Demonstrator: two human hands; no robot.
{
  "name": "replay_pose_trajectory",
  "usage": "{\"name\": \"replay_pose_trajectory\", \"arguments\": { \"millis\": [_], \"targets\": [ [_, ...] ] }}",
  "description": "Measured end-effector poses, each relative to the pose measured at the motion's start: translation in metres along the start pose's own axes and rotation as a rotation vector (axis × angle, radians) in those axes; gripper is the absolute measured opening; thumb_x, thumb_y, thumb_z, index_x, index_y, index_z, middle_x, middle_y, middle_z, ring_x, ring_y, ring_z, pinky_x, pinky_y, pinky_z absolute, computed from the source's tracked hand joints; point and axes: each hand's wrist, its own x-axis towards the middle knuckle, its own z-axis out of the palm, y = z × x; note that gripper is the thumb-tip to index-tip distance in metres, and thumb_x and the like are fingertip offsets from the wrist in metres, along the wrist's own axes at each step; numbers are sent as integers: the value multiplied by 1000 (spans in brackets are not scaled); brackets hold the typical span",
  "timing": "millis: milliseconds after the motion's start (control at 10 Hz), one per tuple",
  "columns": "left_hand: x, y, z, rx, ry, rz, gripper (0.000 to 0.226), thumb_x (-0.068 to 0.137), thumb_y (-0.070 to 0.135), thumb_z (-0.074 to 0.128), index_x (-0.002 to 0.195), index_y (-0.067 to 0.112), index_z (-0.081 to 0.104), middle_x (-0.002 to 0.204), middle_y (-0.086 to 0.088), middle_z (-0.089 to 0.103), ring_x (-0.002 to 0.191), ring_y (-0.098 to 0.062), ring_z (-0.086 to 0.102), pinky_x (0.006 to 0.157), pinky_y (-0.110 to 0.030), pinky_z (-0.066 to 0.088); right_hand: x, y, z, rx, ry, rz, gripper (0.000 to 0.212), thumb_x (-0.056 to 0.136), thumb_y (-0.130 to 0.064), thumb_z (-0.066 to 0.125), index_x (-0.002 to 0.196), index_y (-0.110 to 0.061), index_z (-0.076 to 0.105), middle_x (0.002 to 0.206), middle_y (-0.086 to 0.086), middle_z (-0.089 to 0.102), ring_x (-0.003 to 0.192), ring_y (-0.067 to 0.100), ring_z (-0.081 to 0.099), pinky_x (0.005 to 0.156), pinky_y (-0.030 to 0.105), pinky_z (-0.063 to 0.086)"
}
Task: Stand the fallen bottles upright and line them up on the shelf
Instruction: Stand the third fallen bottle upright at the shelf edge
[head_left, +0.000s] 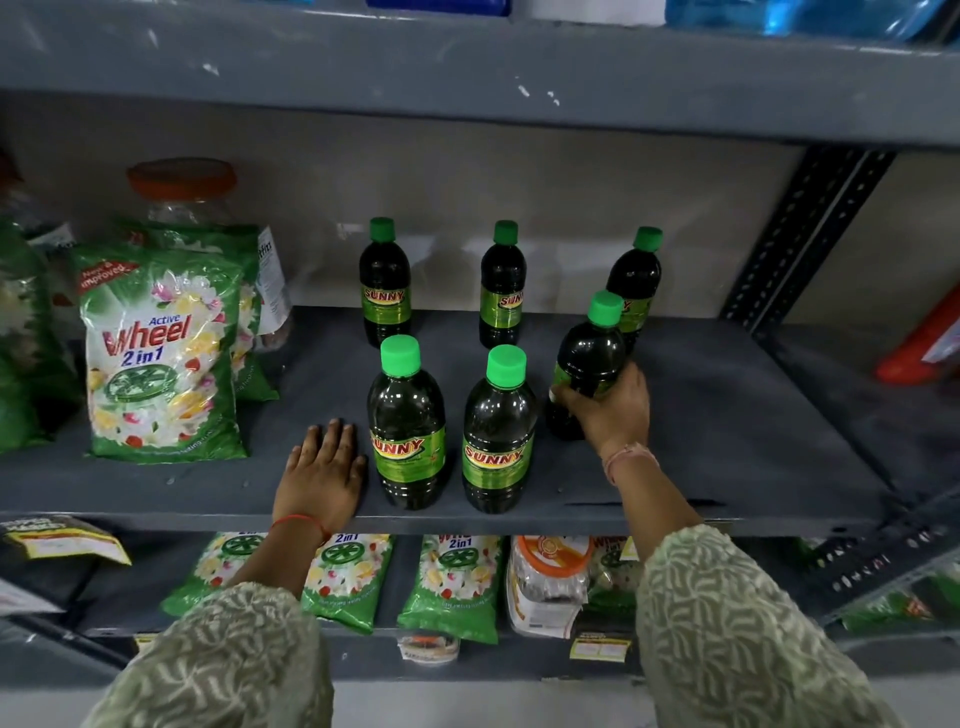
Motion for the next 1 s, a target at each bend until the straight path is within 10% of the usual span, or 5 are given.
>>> {"name": "replay_pose_trajectory", "arguments": {
  "millis": [200,400,500,800,1000],
  "targets": [
    [1,0,1,-5,-7,-10,54,97,30,23,146,13,7,158,-7,4,146,-27,2,121,-40,8,-1,-6,3,-82,-67,44,117,55,-46,82,143,-16,10,150,13,23,138,34,19,113,53,19],
    [1,-1,3,1,-24,-22,54,97,31,20,146,14,4,159,-6,1,146,-25,0,121,-39,6,0,-7,-9,228,-164,80,85,68,-11,75,135,-14,24,123,9,50,110,23,49,90,29,38],
    [1,-2,3,1,-27,-25,54,97,31,20,146,14,4,159,-6,1,146,-25,-1,121,-39,5,3,-7,-6,217,-162,48,111,52,-33,85,139,-21,16,140,8,38,129,26,35,111,45,29],
    [1,0,2,-20,-37,-30,54,97,32,20,146,14,4,159,-6,1,146,-25,-1,121,-39,4,-5,16,-26,354,-352,56,65,68,2,73,122,-18,42,117,3,57,110,21,53,106,49,39],
    [2,0,2,-5,-26,-22,54,97,31,21,146,14,4,159,-6,1,146,-27,0,121,-40,6,-11,16,-8,59,-181,-14,111,46,-32,88,136,-12,27,139,14,36,130,28,31,110,44,28]
  ]
}}
